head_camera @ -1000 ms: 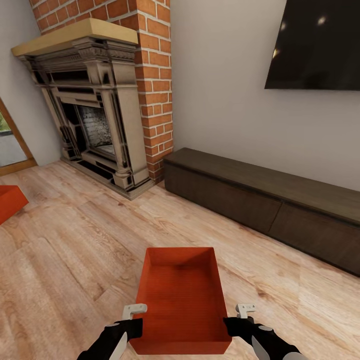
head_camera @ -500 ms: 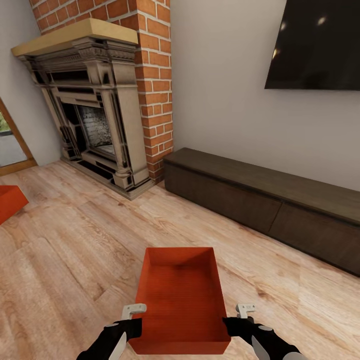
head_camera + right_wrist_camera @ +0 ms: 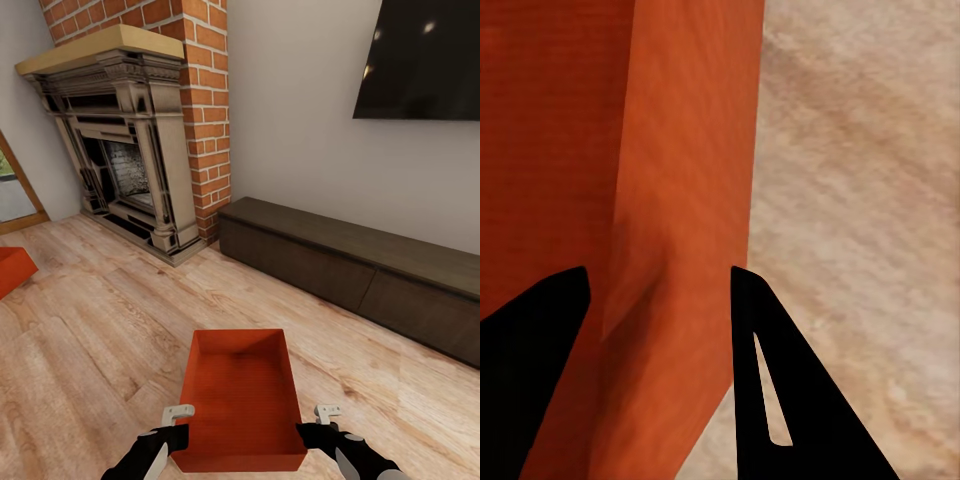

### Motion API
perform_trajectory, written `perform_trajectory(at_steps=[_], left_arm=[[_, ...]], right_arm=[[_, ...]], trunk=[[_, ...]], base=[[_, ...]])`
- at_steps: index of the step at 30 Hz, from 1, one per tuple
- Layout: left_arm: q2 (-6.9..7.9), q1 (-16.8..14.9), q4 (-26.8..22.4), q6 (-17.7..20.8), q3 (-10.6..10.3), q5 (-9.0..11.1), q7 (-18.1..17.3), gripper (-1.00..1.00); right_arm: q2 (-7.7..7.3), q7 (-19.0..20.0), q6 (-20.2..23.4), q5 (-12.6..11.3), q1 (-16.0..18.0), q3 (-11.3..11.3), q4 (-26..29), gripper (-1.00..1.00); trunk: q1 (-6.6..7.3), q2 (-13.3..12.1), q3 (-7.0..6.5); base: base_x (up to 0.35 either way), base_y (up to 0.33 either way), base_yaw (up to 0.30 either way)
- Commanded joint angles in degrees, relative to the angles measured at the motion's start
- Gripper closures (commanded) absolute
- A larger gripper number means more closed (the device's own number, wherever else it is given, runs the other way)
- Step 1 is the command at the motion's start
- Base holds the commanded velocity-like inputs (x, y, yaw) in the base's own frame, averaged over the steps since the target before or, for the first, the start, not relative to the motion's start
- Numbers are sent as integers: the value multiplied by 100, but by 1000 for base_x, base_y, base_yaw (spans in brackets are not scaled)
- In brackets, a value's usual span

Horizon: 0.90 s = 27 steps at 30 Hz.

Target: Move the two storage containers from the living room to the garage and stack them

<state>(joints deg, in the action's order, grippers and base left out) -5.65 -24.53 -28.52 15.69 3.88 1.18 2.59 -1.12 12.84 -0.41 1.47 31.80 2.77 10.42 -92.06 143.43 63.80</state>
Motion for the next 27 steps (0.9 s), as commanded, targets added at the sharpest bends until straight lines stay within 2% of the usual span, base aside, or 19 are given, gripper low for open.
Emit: perform_trajectory(at_steps=[1,27], left_arm=[[11,1,-22,40,50,-136,58,100],[4,1,-22,40,52,-136,58,100]], right_arm=[[-2,17,-3,41,1,26,-4,100],[6,201,5,46,1,0,-12,100]], trunk=[[0,1,5],[0,1,5]], base=[[0,0,0],[0,0,0]])
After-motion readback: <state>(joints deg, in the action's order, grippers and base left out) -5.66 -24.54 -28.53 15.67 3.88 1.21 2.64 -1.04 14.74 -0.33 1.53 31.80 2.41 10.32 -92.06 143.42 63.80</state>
